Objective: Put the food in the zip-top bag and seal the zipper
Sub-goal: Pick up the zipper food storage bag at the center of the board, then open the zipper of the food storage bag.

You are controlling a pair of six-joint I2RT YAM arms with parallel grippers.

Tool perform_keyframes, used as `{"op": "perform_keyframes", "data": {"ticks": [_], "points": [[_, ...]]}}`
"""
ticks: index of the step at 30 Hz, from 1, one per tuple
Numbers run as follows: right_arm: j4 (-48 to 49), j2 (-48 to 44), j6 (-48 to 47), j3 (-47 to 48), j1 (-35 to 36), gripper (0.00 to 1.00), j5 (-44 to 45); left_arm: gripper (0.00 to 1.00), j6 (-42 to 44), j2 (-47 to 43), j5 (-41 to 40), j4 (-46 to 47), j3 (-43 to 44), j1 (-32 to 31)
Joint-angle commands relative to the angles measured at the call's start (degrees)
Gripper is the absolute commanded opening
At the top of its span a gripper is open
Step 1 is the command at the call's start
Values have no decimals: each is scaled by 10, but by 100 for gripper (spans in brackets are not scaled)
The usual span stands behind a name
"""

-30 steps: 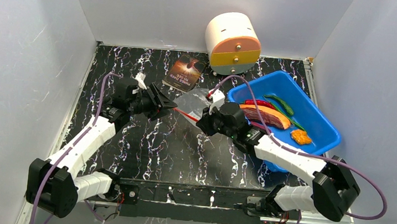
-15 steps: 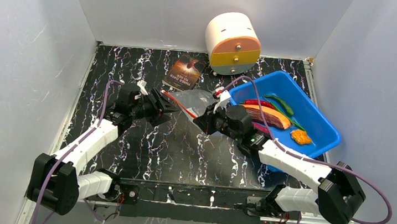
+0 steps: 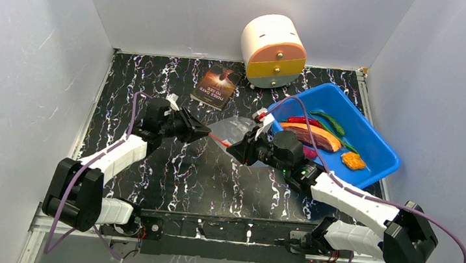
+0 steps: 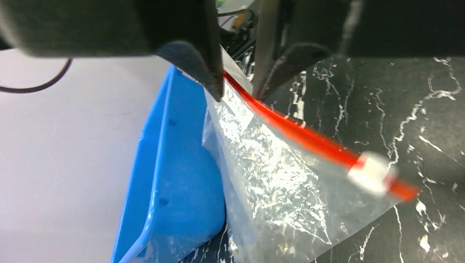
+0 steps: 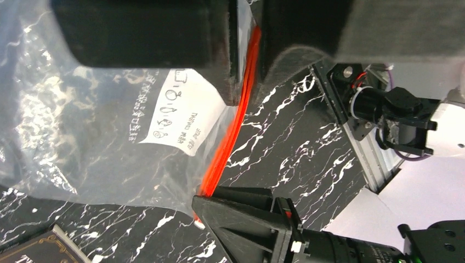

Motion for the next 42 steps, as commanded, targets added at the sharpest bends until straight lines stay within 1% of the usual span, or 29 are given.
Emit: {"op": "perform_keyframes", "data": {"ticks": [1, 3, 5, 9, 12, 15, 18, 22, 25, 29, 35, 42], "points": [[-25, -21, -10, 27, 3, 24, -14, 16, 21, 3, 25, 21, 25, 0], [-69, -19, -5, 58, 3, 33, -13, 6, 28, 4, 36, 24, 30, 0], [-125, -10, 18, 102, 3, 38, -8, 0, 46, 2, 46, 19, 35, 0], [-231, 30, 62, 197, 3, 40, 30, 0, 72, -9, 58, 21, 35, 0], [-290, 64, 110, 240, 3, 40, 74, 0, 73, -15, 78, 38, 31, 0], [-298, 95, 141, 256, 3, 40, 53, 0, 73, -24, 95, 48, 28, -1], [-301, 117, 146, 268, 3, 41, 26, 0, 76, -36, 95, 37, 28, -2], [-308, 131, 150, 269, 8, 41, 29, 0, 71, -50, 87, 27, 24, -4], [-327, 141, 145, 276, 19, 41, 52, 0, 68, -51, 76, 5, 31, -6], [-351, 155, 129, 290, 46, 40, 90, 0, 59, -55, 69, 9, 30, -9], [-377, 172, 120, 309, 74, 36, 137, 0, 62, -58, 59, -12, 39, -12], [-393, 183, 108, 318, 88, 28, 183, 0, 61, -66, 54, -21, 41, -13]]}}
